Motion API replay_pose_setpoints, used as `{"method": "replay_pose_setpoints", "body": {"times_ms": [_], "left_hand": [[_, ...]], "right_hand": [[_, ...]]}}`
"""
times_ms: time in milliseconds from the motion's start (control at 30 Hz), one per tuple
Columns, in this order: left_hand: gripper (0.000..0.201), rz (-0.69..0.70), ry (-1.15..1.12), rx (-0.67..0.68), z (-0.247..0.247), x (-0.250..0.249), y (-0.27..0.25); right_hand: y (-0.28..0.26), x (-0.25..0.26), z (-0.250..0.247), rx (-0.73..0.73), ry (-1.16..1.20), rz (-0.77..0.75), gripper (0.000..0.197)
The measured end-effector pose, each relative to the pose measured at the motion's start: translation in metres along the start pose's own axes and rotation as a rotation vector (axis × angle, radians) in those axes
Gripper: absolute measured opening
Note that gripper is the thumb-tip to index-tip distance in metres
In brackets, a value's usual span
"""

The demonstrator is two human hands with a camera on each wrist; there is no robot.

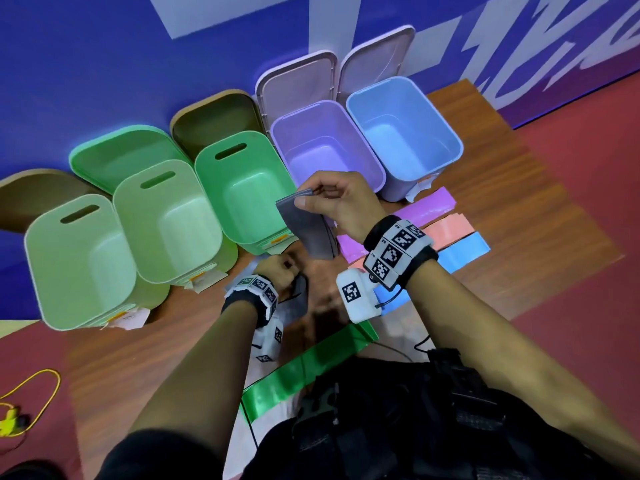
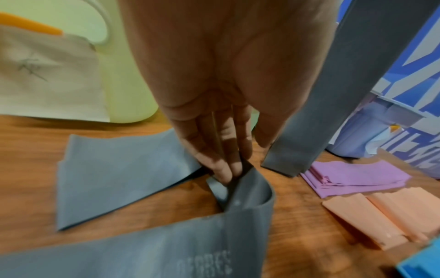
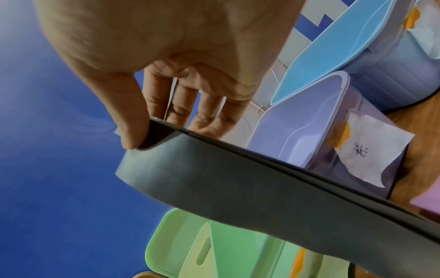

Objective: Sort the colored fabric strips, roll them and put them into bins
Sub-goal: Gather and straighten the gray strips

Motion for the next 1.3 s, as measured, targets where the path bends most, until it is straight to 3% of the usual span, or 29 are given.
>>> {"method": "replay_pose_setpoints", "body": {"times_ms": [100,300,433,567,700,933,1067,1300], "left_hand": [[0.02,-0.009,-0.068,-0.023,0.001,0.02,0.014],[0.026,0.062,-0.13,-0.212,-0.04,-0.004,-0.031],[0.033,0.148,-0.292,-0.372,-0.069,-0.011,-0.049],[0.028,0.161,-0.528,-0.527,-0.101,-0.006,-0.075],[0.019,0.234,-0.601,-0.562,-0.118,-0.02,-0.099],[0.023,0.362,-0.748,-0.595,-0.145,-0.045,-0.142],[0.013,0.479,-0.838,-0.627,-0.161,-0.064,-0.173],[0.017,0.56,-0.871,-0.606,-0.169,-0.079,-0.203]], "right_hand": [[-0.003,0.001,0.004,0.008,-0.005,-0.012,0.009],[-0.008,0.009,0.009,0.019,0.03,-0.071,0.01],[-0.014,0.014,0.015,0.028,0.075,-0.084,0.008],[-0.02,0.018,0.019,0.028,0.07,-0.12,0.008],[-0.025,0.016,0.025,0.02,0.07,-0.093,0.013],[-0.034,0.018,0.046,0.066,0.038,-0.122,0.011],[-0.036,0.019,0.05,0.05,0.035,-0.137,0.011],[-0.039,0.033,0.053,0.026,0.026,-0.221,0.008]]}}
Point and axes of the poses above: each hand's wrist, its own y-axis towards the middle knuckle, its own z-axis out of the palm, x = y × z, the point moved 9 cm from there along y, towards the middle knuckle
